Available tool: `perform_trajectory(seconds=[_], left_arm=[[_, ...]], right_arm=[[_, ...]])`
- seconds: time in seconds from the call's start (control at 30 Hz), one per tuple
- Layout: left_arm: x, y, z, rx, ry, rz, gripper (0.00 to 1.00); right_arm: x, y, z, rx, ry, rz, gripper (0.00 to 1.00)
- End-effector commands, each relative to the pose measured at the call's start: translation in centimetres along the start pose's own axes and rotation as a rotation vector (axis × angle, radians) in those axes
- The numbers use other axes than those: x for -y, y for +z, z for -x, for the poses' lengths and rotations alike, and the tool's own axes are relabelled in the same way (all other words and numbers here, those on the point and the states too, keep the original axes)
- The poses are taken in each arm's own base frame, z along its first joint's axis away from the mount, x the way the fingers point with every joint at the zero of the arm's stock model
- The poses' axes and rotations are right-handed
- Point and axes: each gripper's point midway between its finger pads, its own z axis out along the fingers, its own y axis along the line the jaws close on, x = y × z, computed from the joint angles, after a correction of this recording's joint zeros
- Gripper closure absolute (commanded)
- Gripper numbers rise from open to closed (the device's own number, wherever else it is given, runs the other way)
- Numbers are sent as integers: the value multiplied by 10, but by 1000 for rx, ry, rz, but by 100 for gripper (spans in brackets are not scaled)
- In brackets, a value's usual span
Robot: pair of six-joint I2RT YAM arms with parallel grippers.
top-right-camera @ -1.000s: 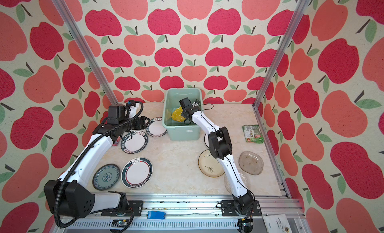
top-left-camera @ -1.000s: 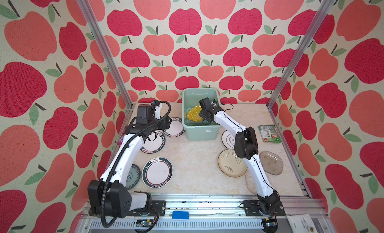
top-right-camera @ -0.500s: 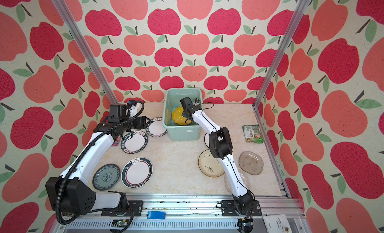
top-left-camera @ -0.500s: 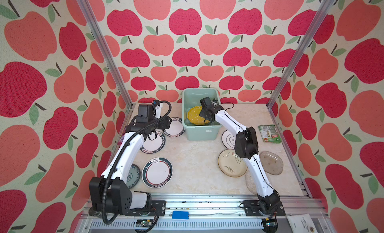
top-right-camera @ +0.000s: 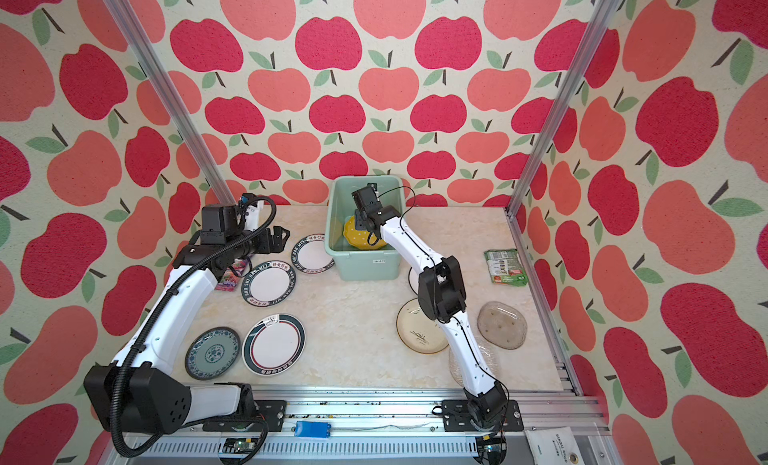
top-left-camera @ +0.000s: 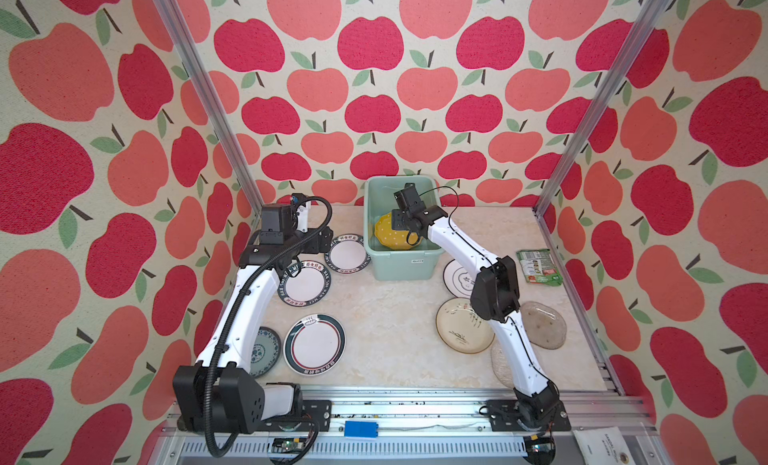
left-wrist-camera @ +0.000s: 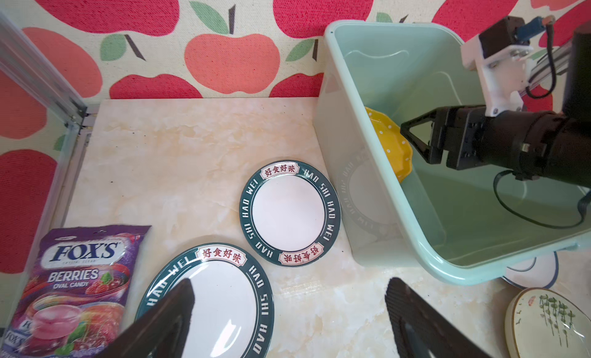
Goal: Place the plates into the plastic bin on the countertop
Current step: 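Open the right gripper to release the yellow plate in the bin, then raise the right gripper out of the bin and swing it outward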
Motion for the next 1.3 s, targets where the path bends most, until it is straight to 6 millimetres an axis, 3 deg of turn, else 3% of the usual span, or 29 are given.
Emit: perform_trajectory(seconds=[0.0, 0.2, 0.33, 0.5, 0.63, 0.83, 1.0, 1.13, 1.27], left_arm=[[-7, -38, 47, 207, 58, 59, 1], [-2, -66, 70, 284, 70, 32, 1], [12, -72, 78, 307, 33, -50, 1], [30, -74, 80, 324, -80, -176, 1], [38, -71, 78, 301, -141, -234, 1], [39, -69, 75, 237, -194, -244, 1], [29, -68, 75, 179, -300, -236, 1], [19, -55, 68, 123, -412, -229, 1], [21, -44, 61, 86, -441, -238, 1]], right_arm=[[-24, -69, 62, 238, -194, 134, 31], [-26, -130, 58, 295, -368, 253, 30], [-21, -156, 41, 230, -509, 280, 26], [-19, -188, 30, 274, -620, 336, 18], [-18, -213, 27, 312, -646, 375, 1], [-20, -268, 37, 466, -506, 454, 1], [0, -280, 39, 454, -419, 517, 1], [35, -280, 41, 430, -301, 477, 1], [75, -279, 37, 351, -151, 477, 4]])
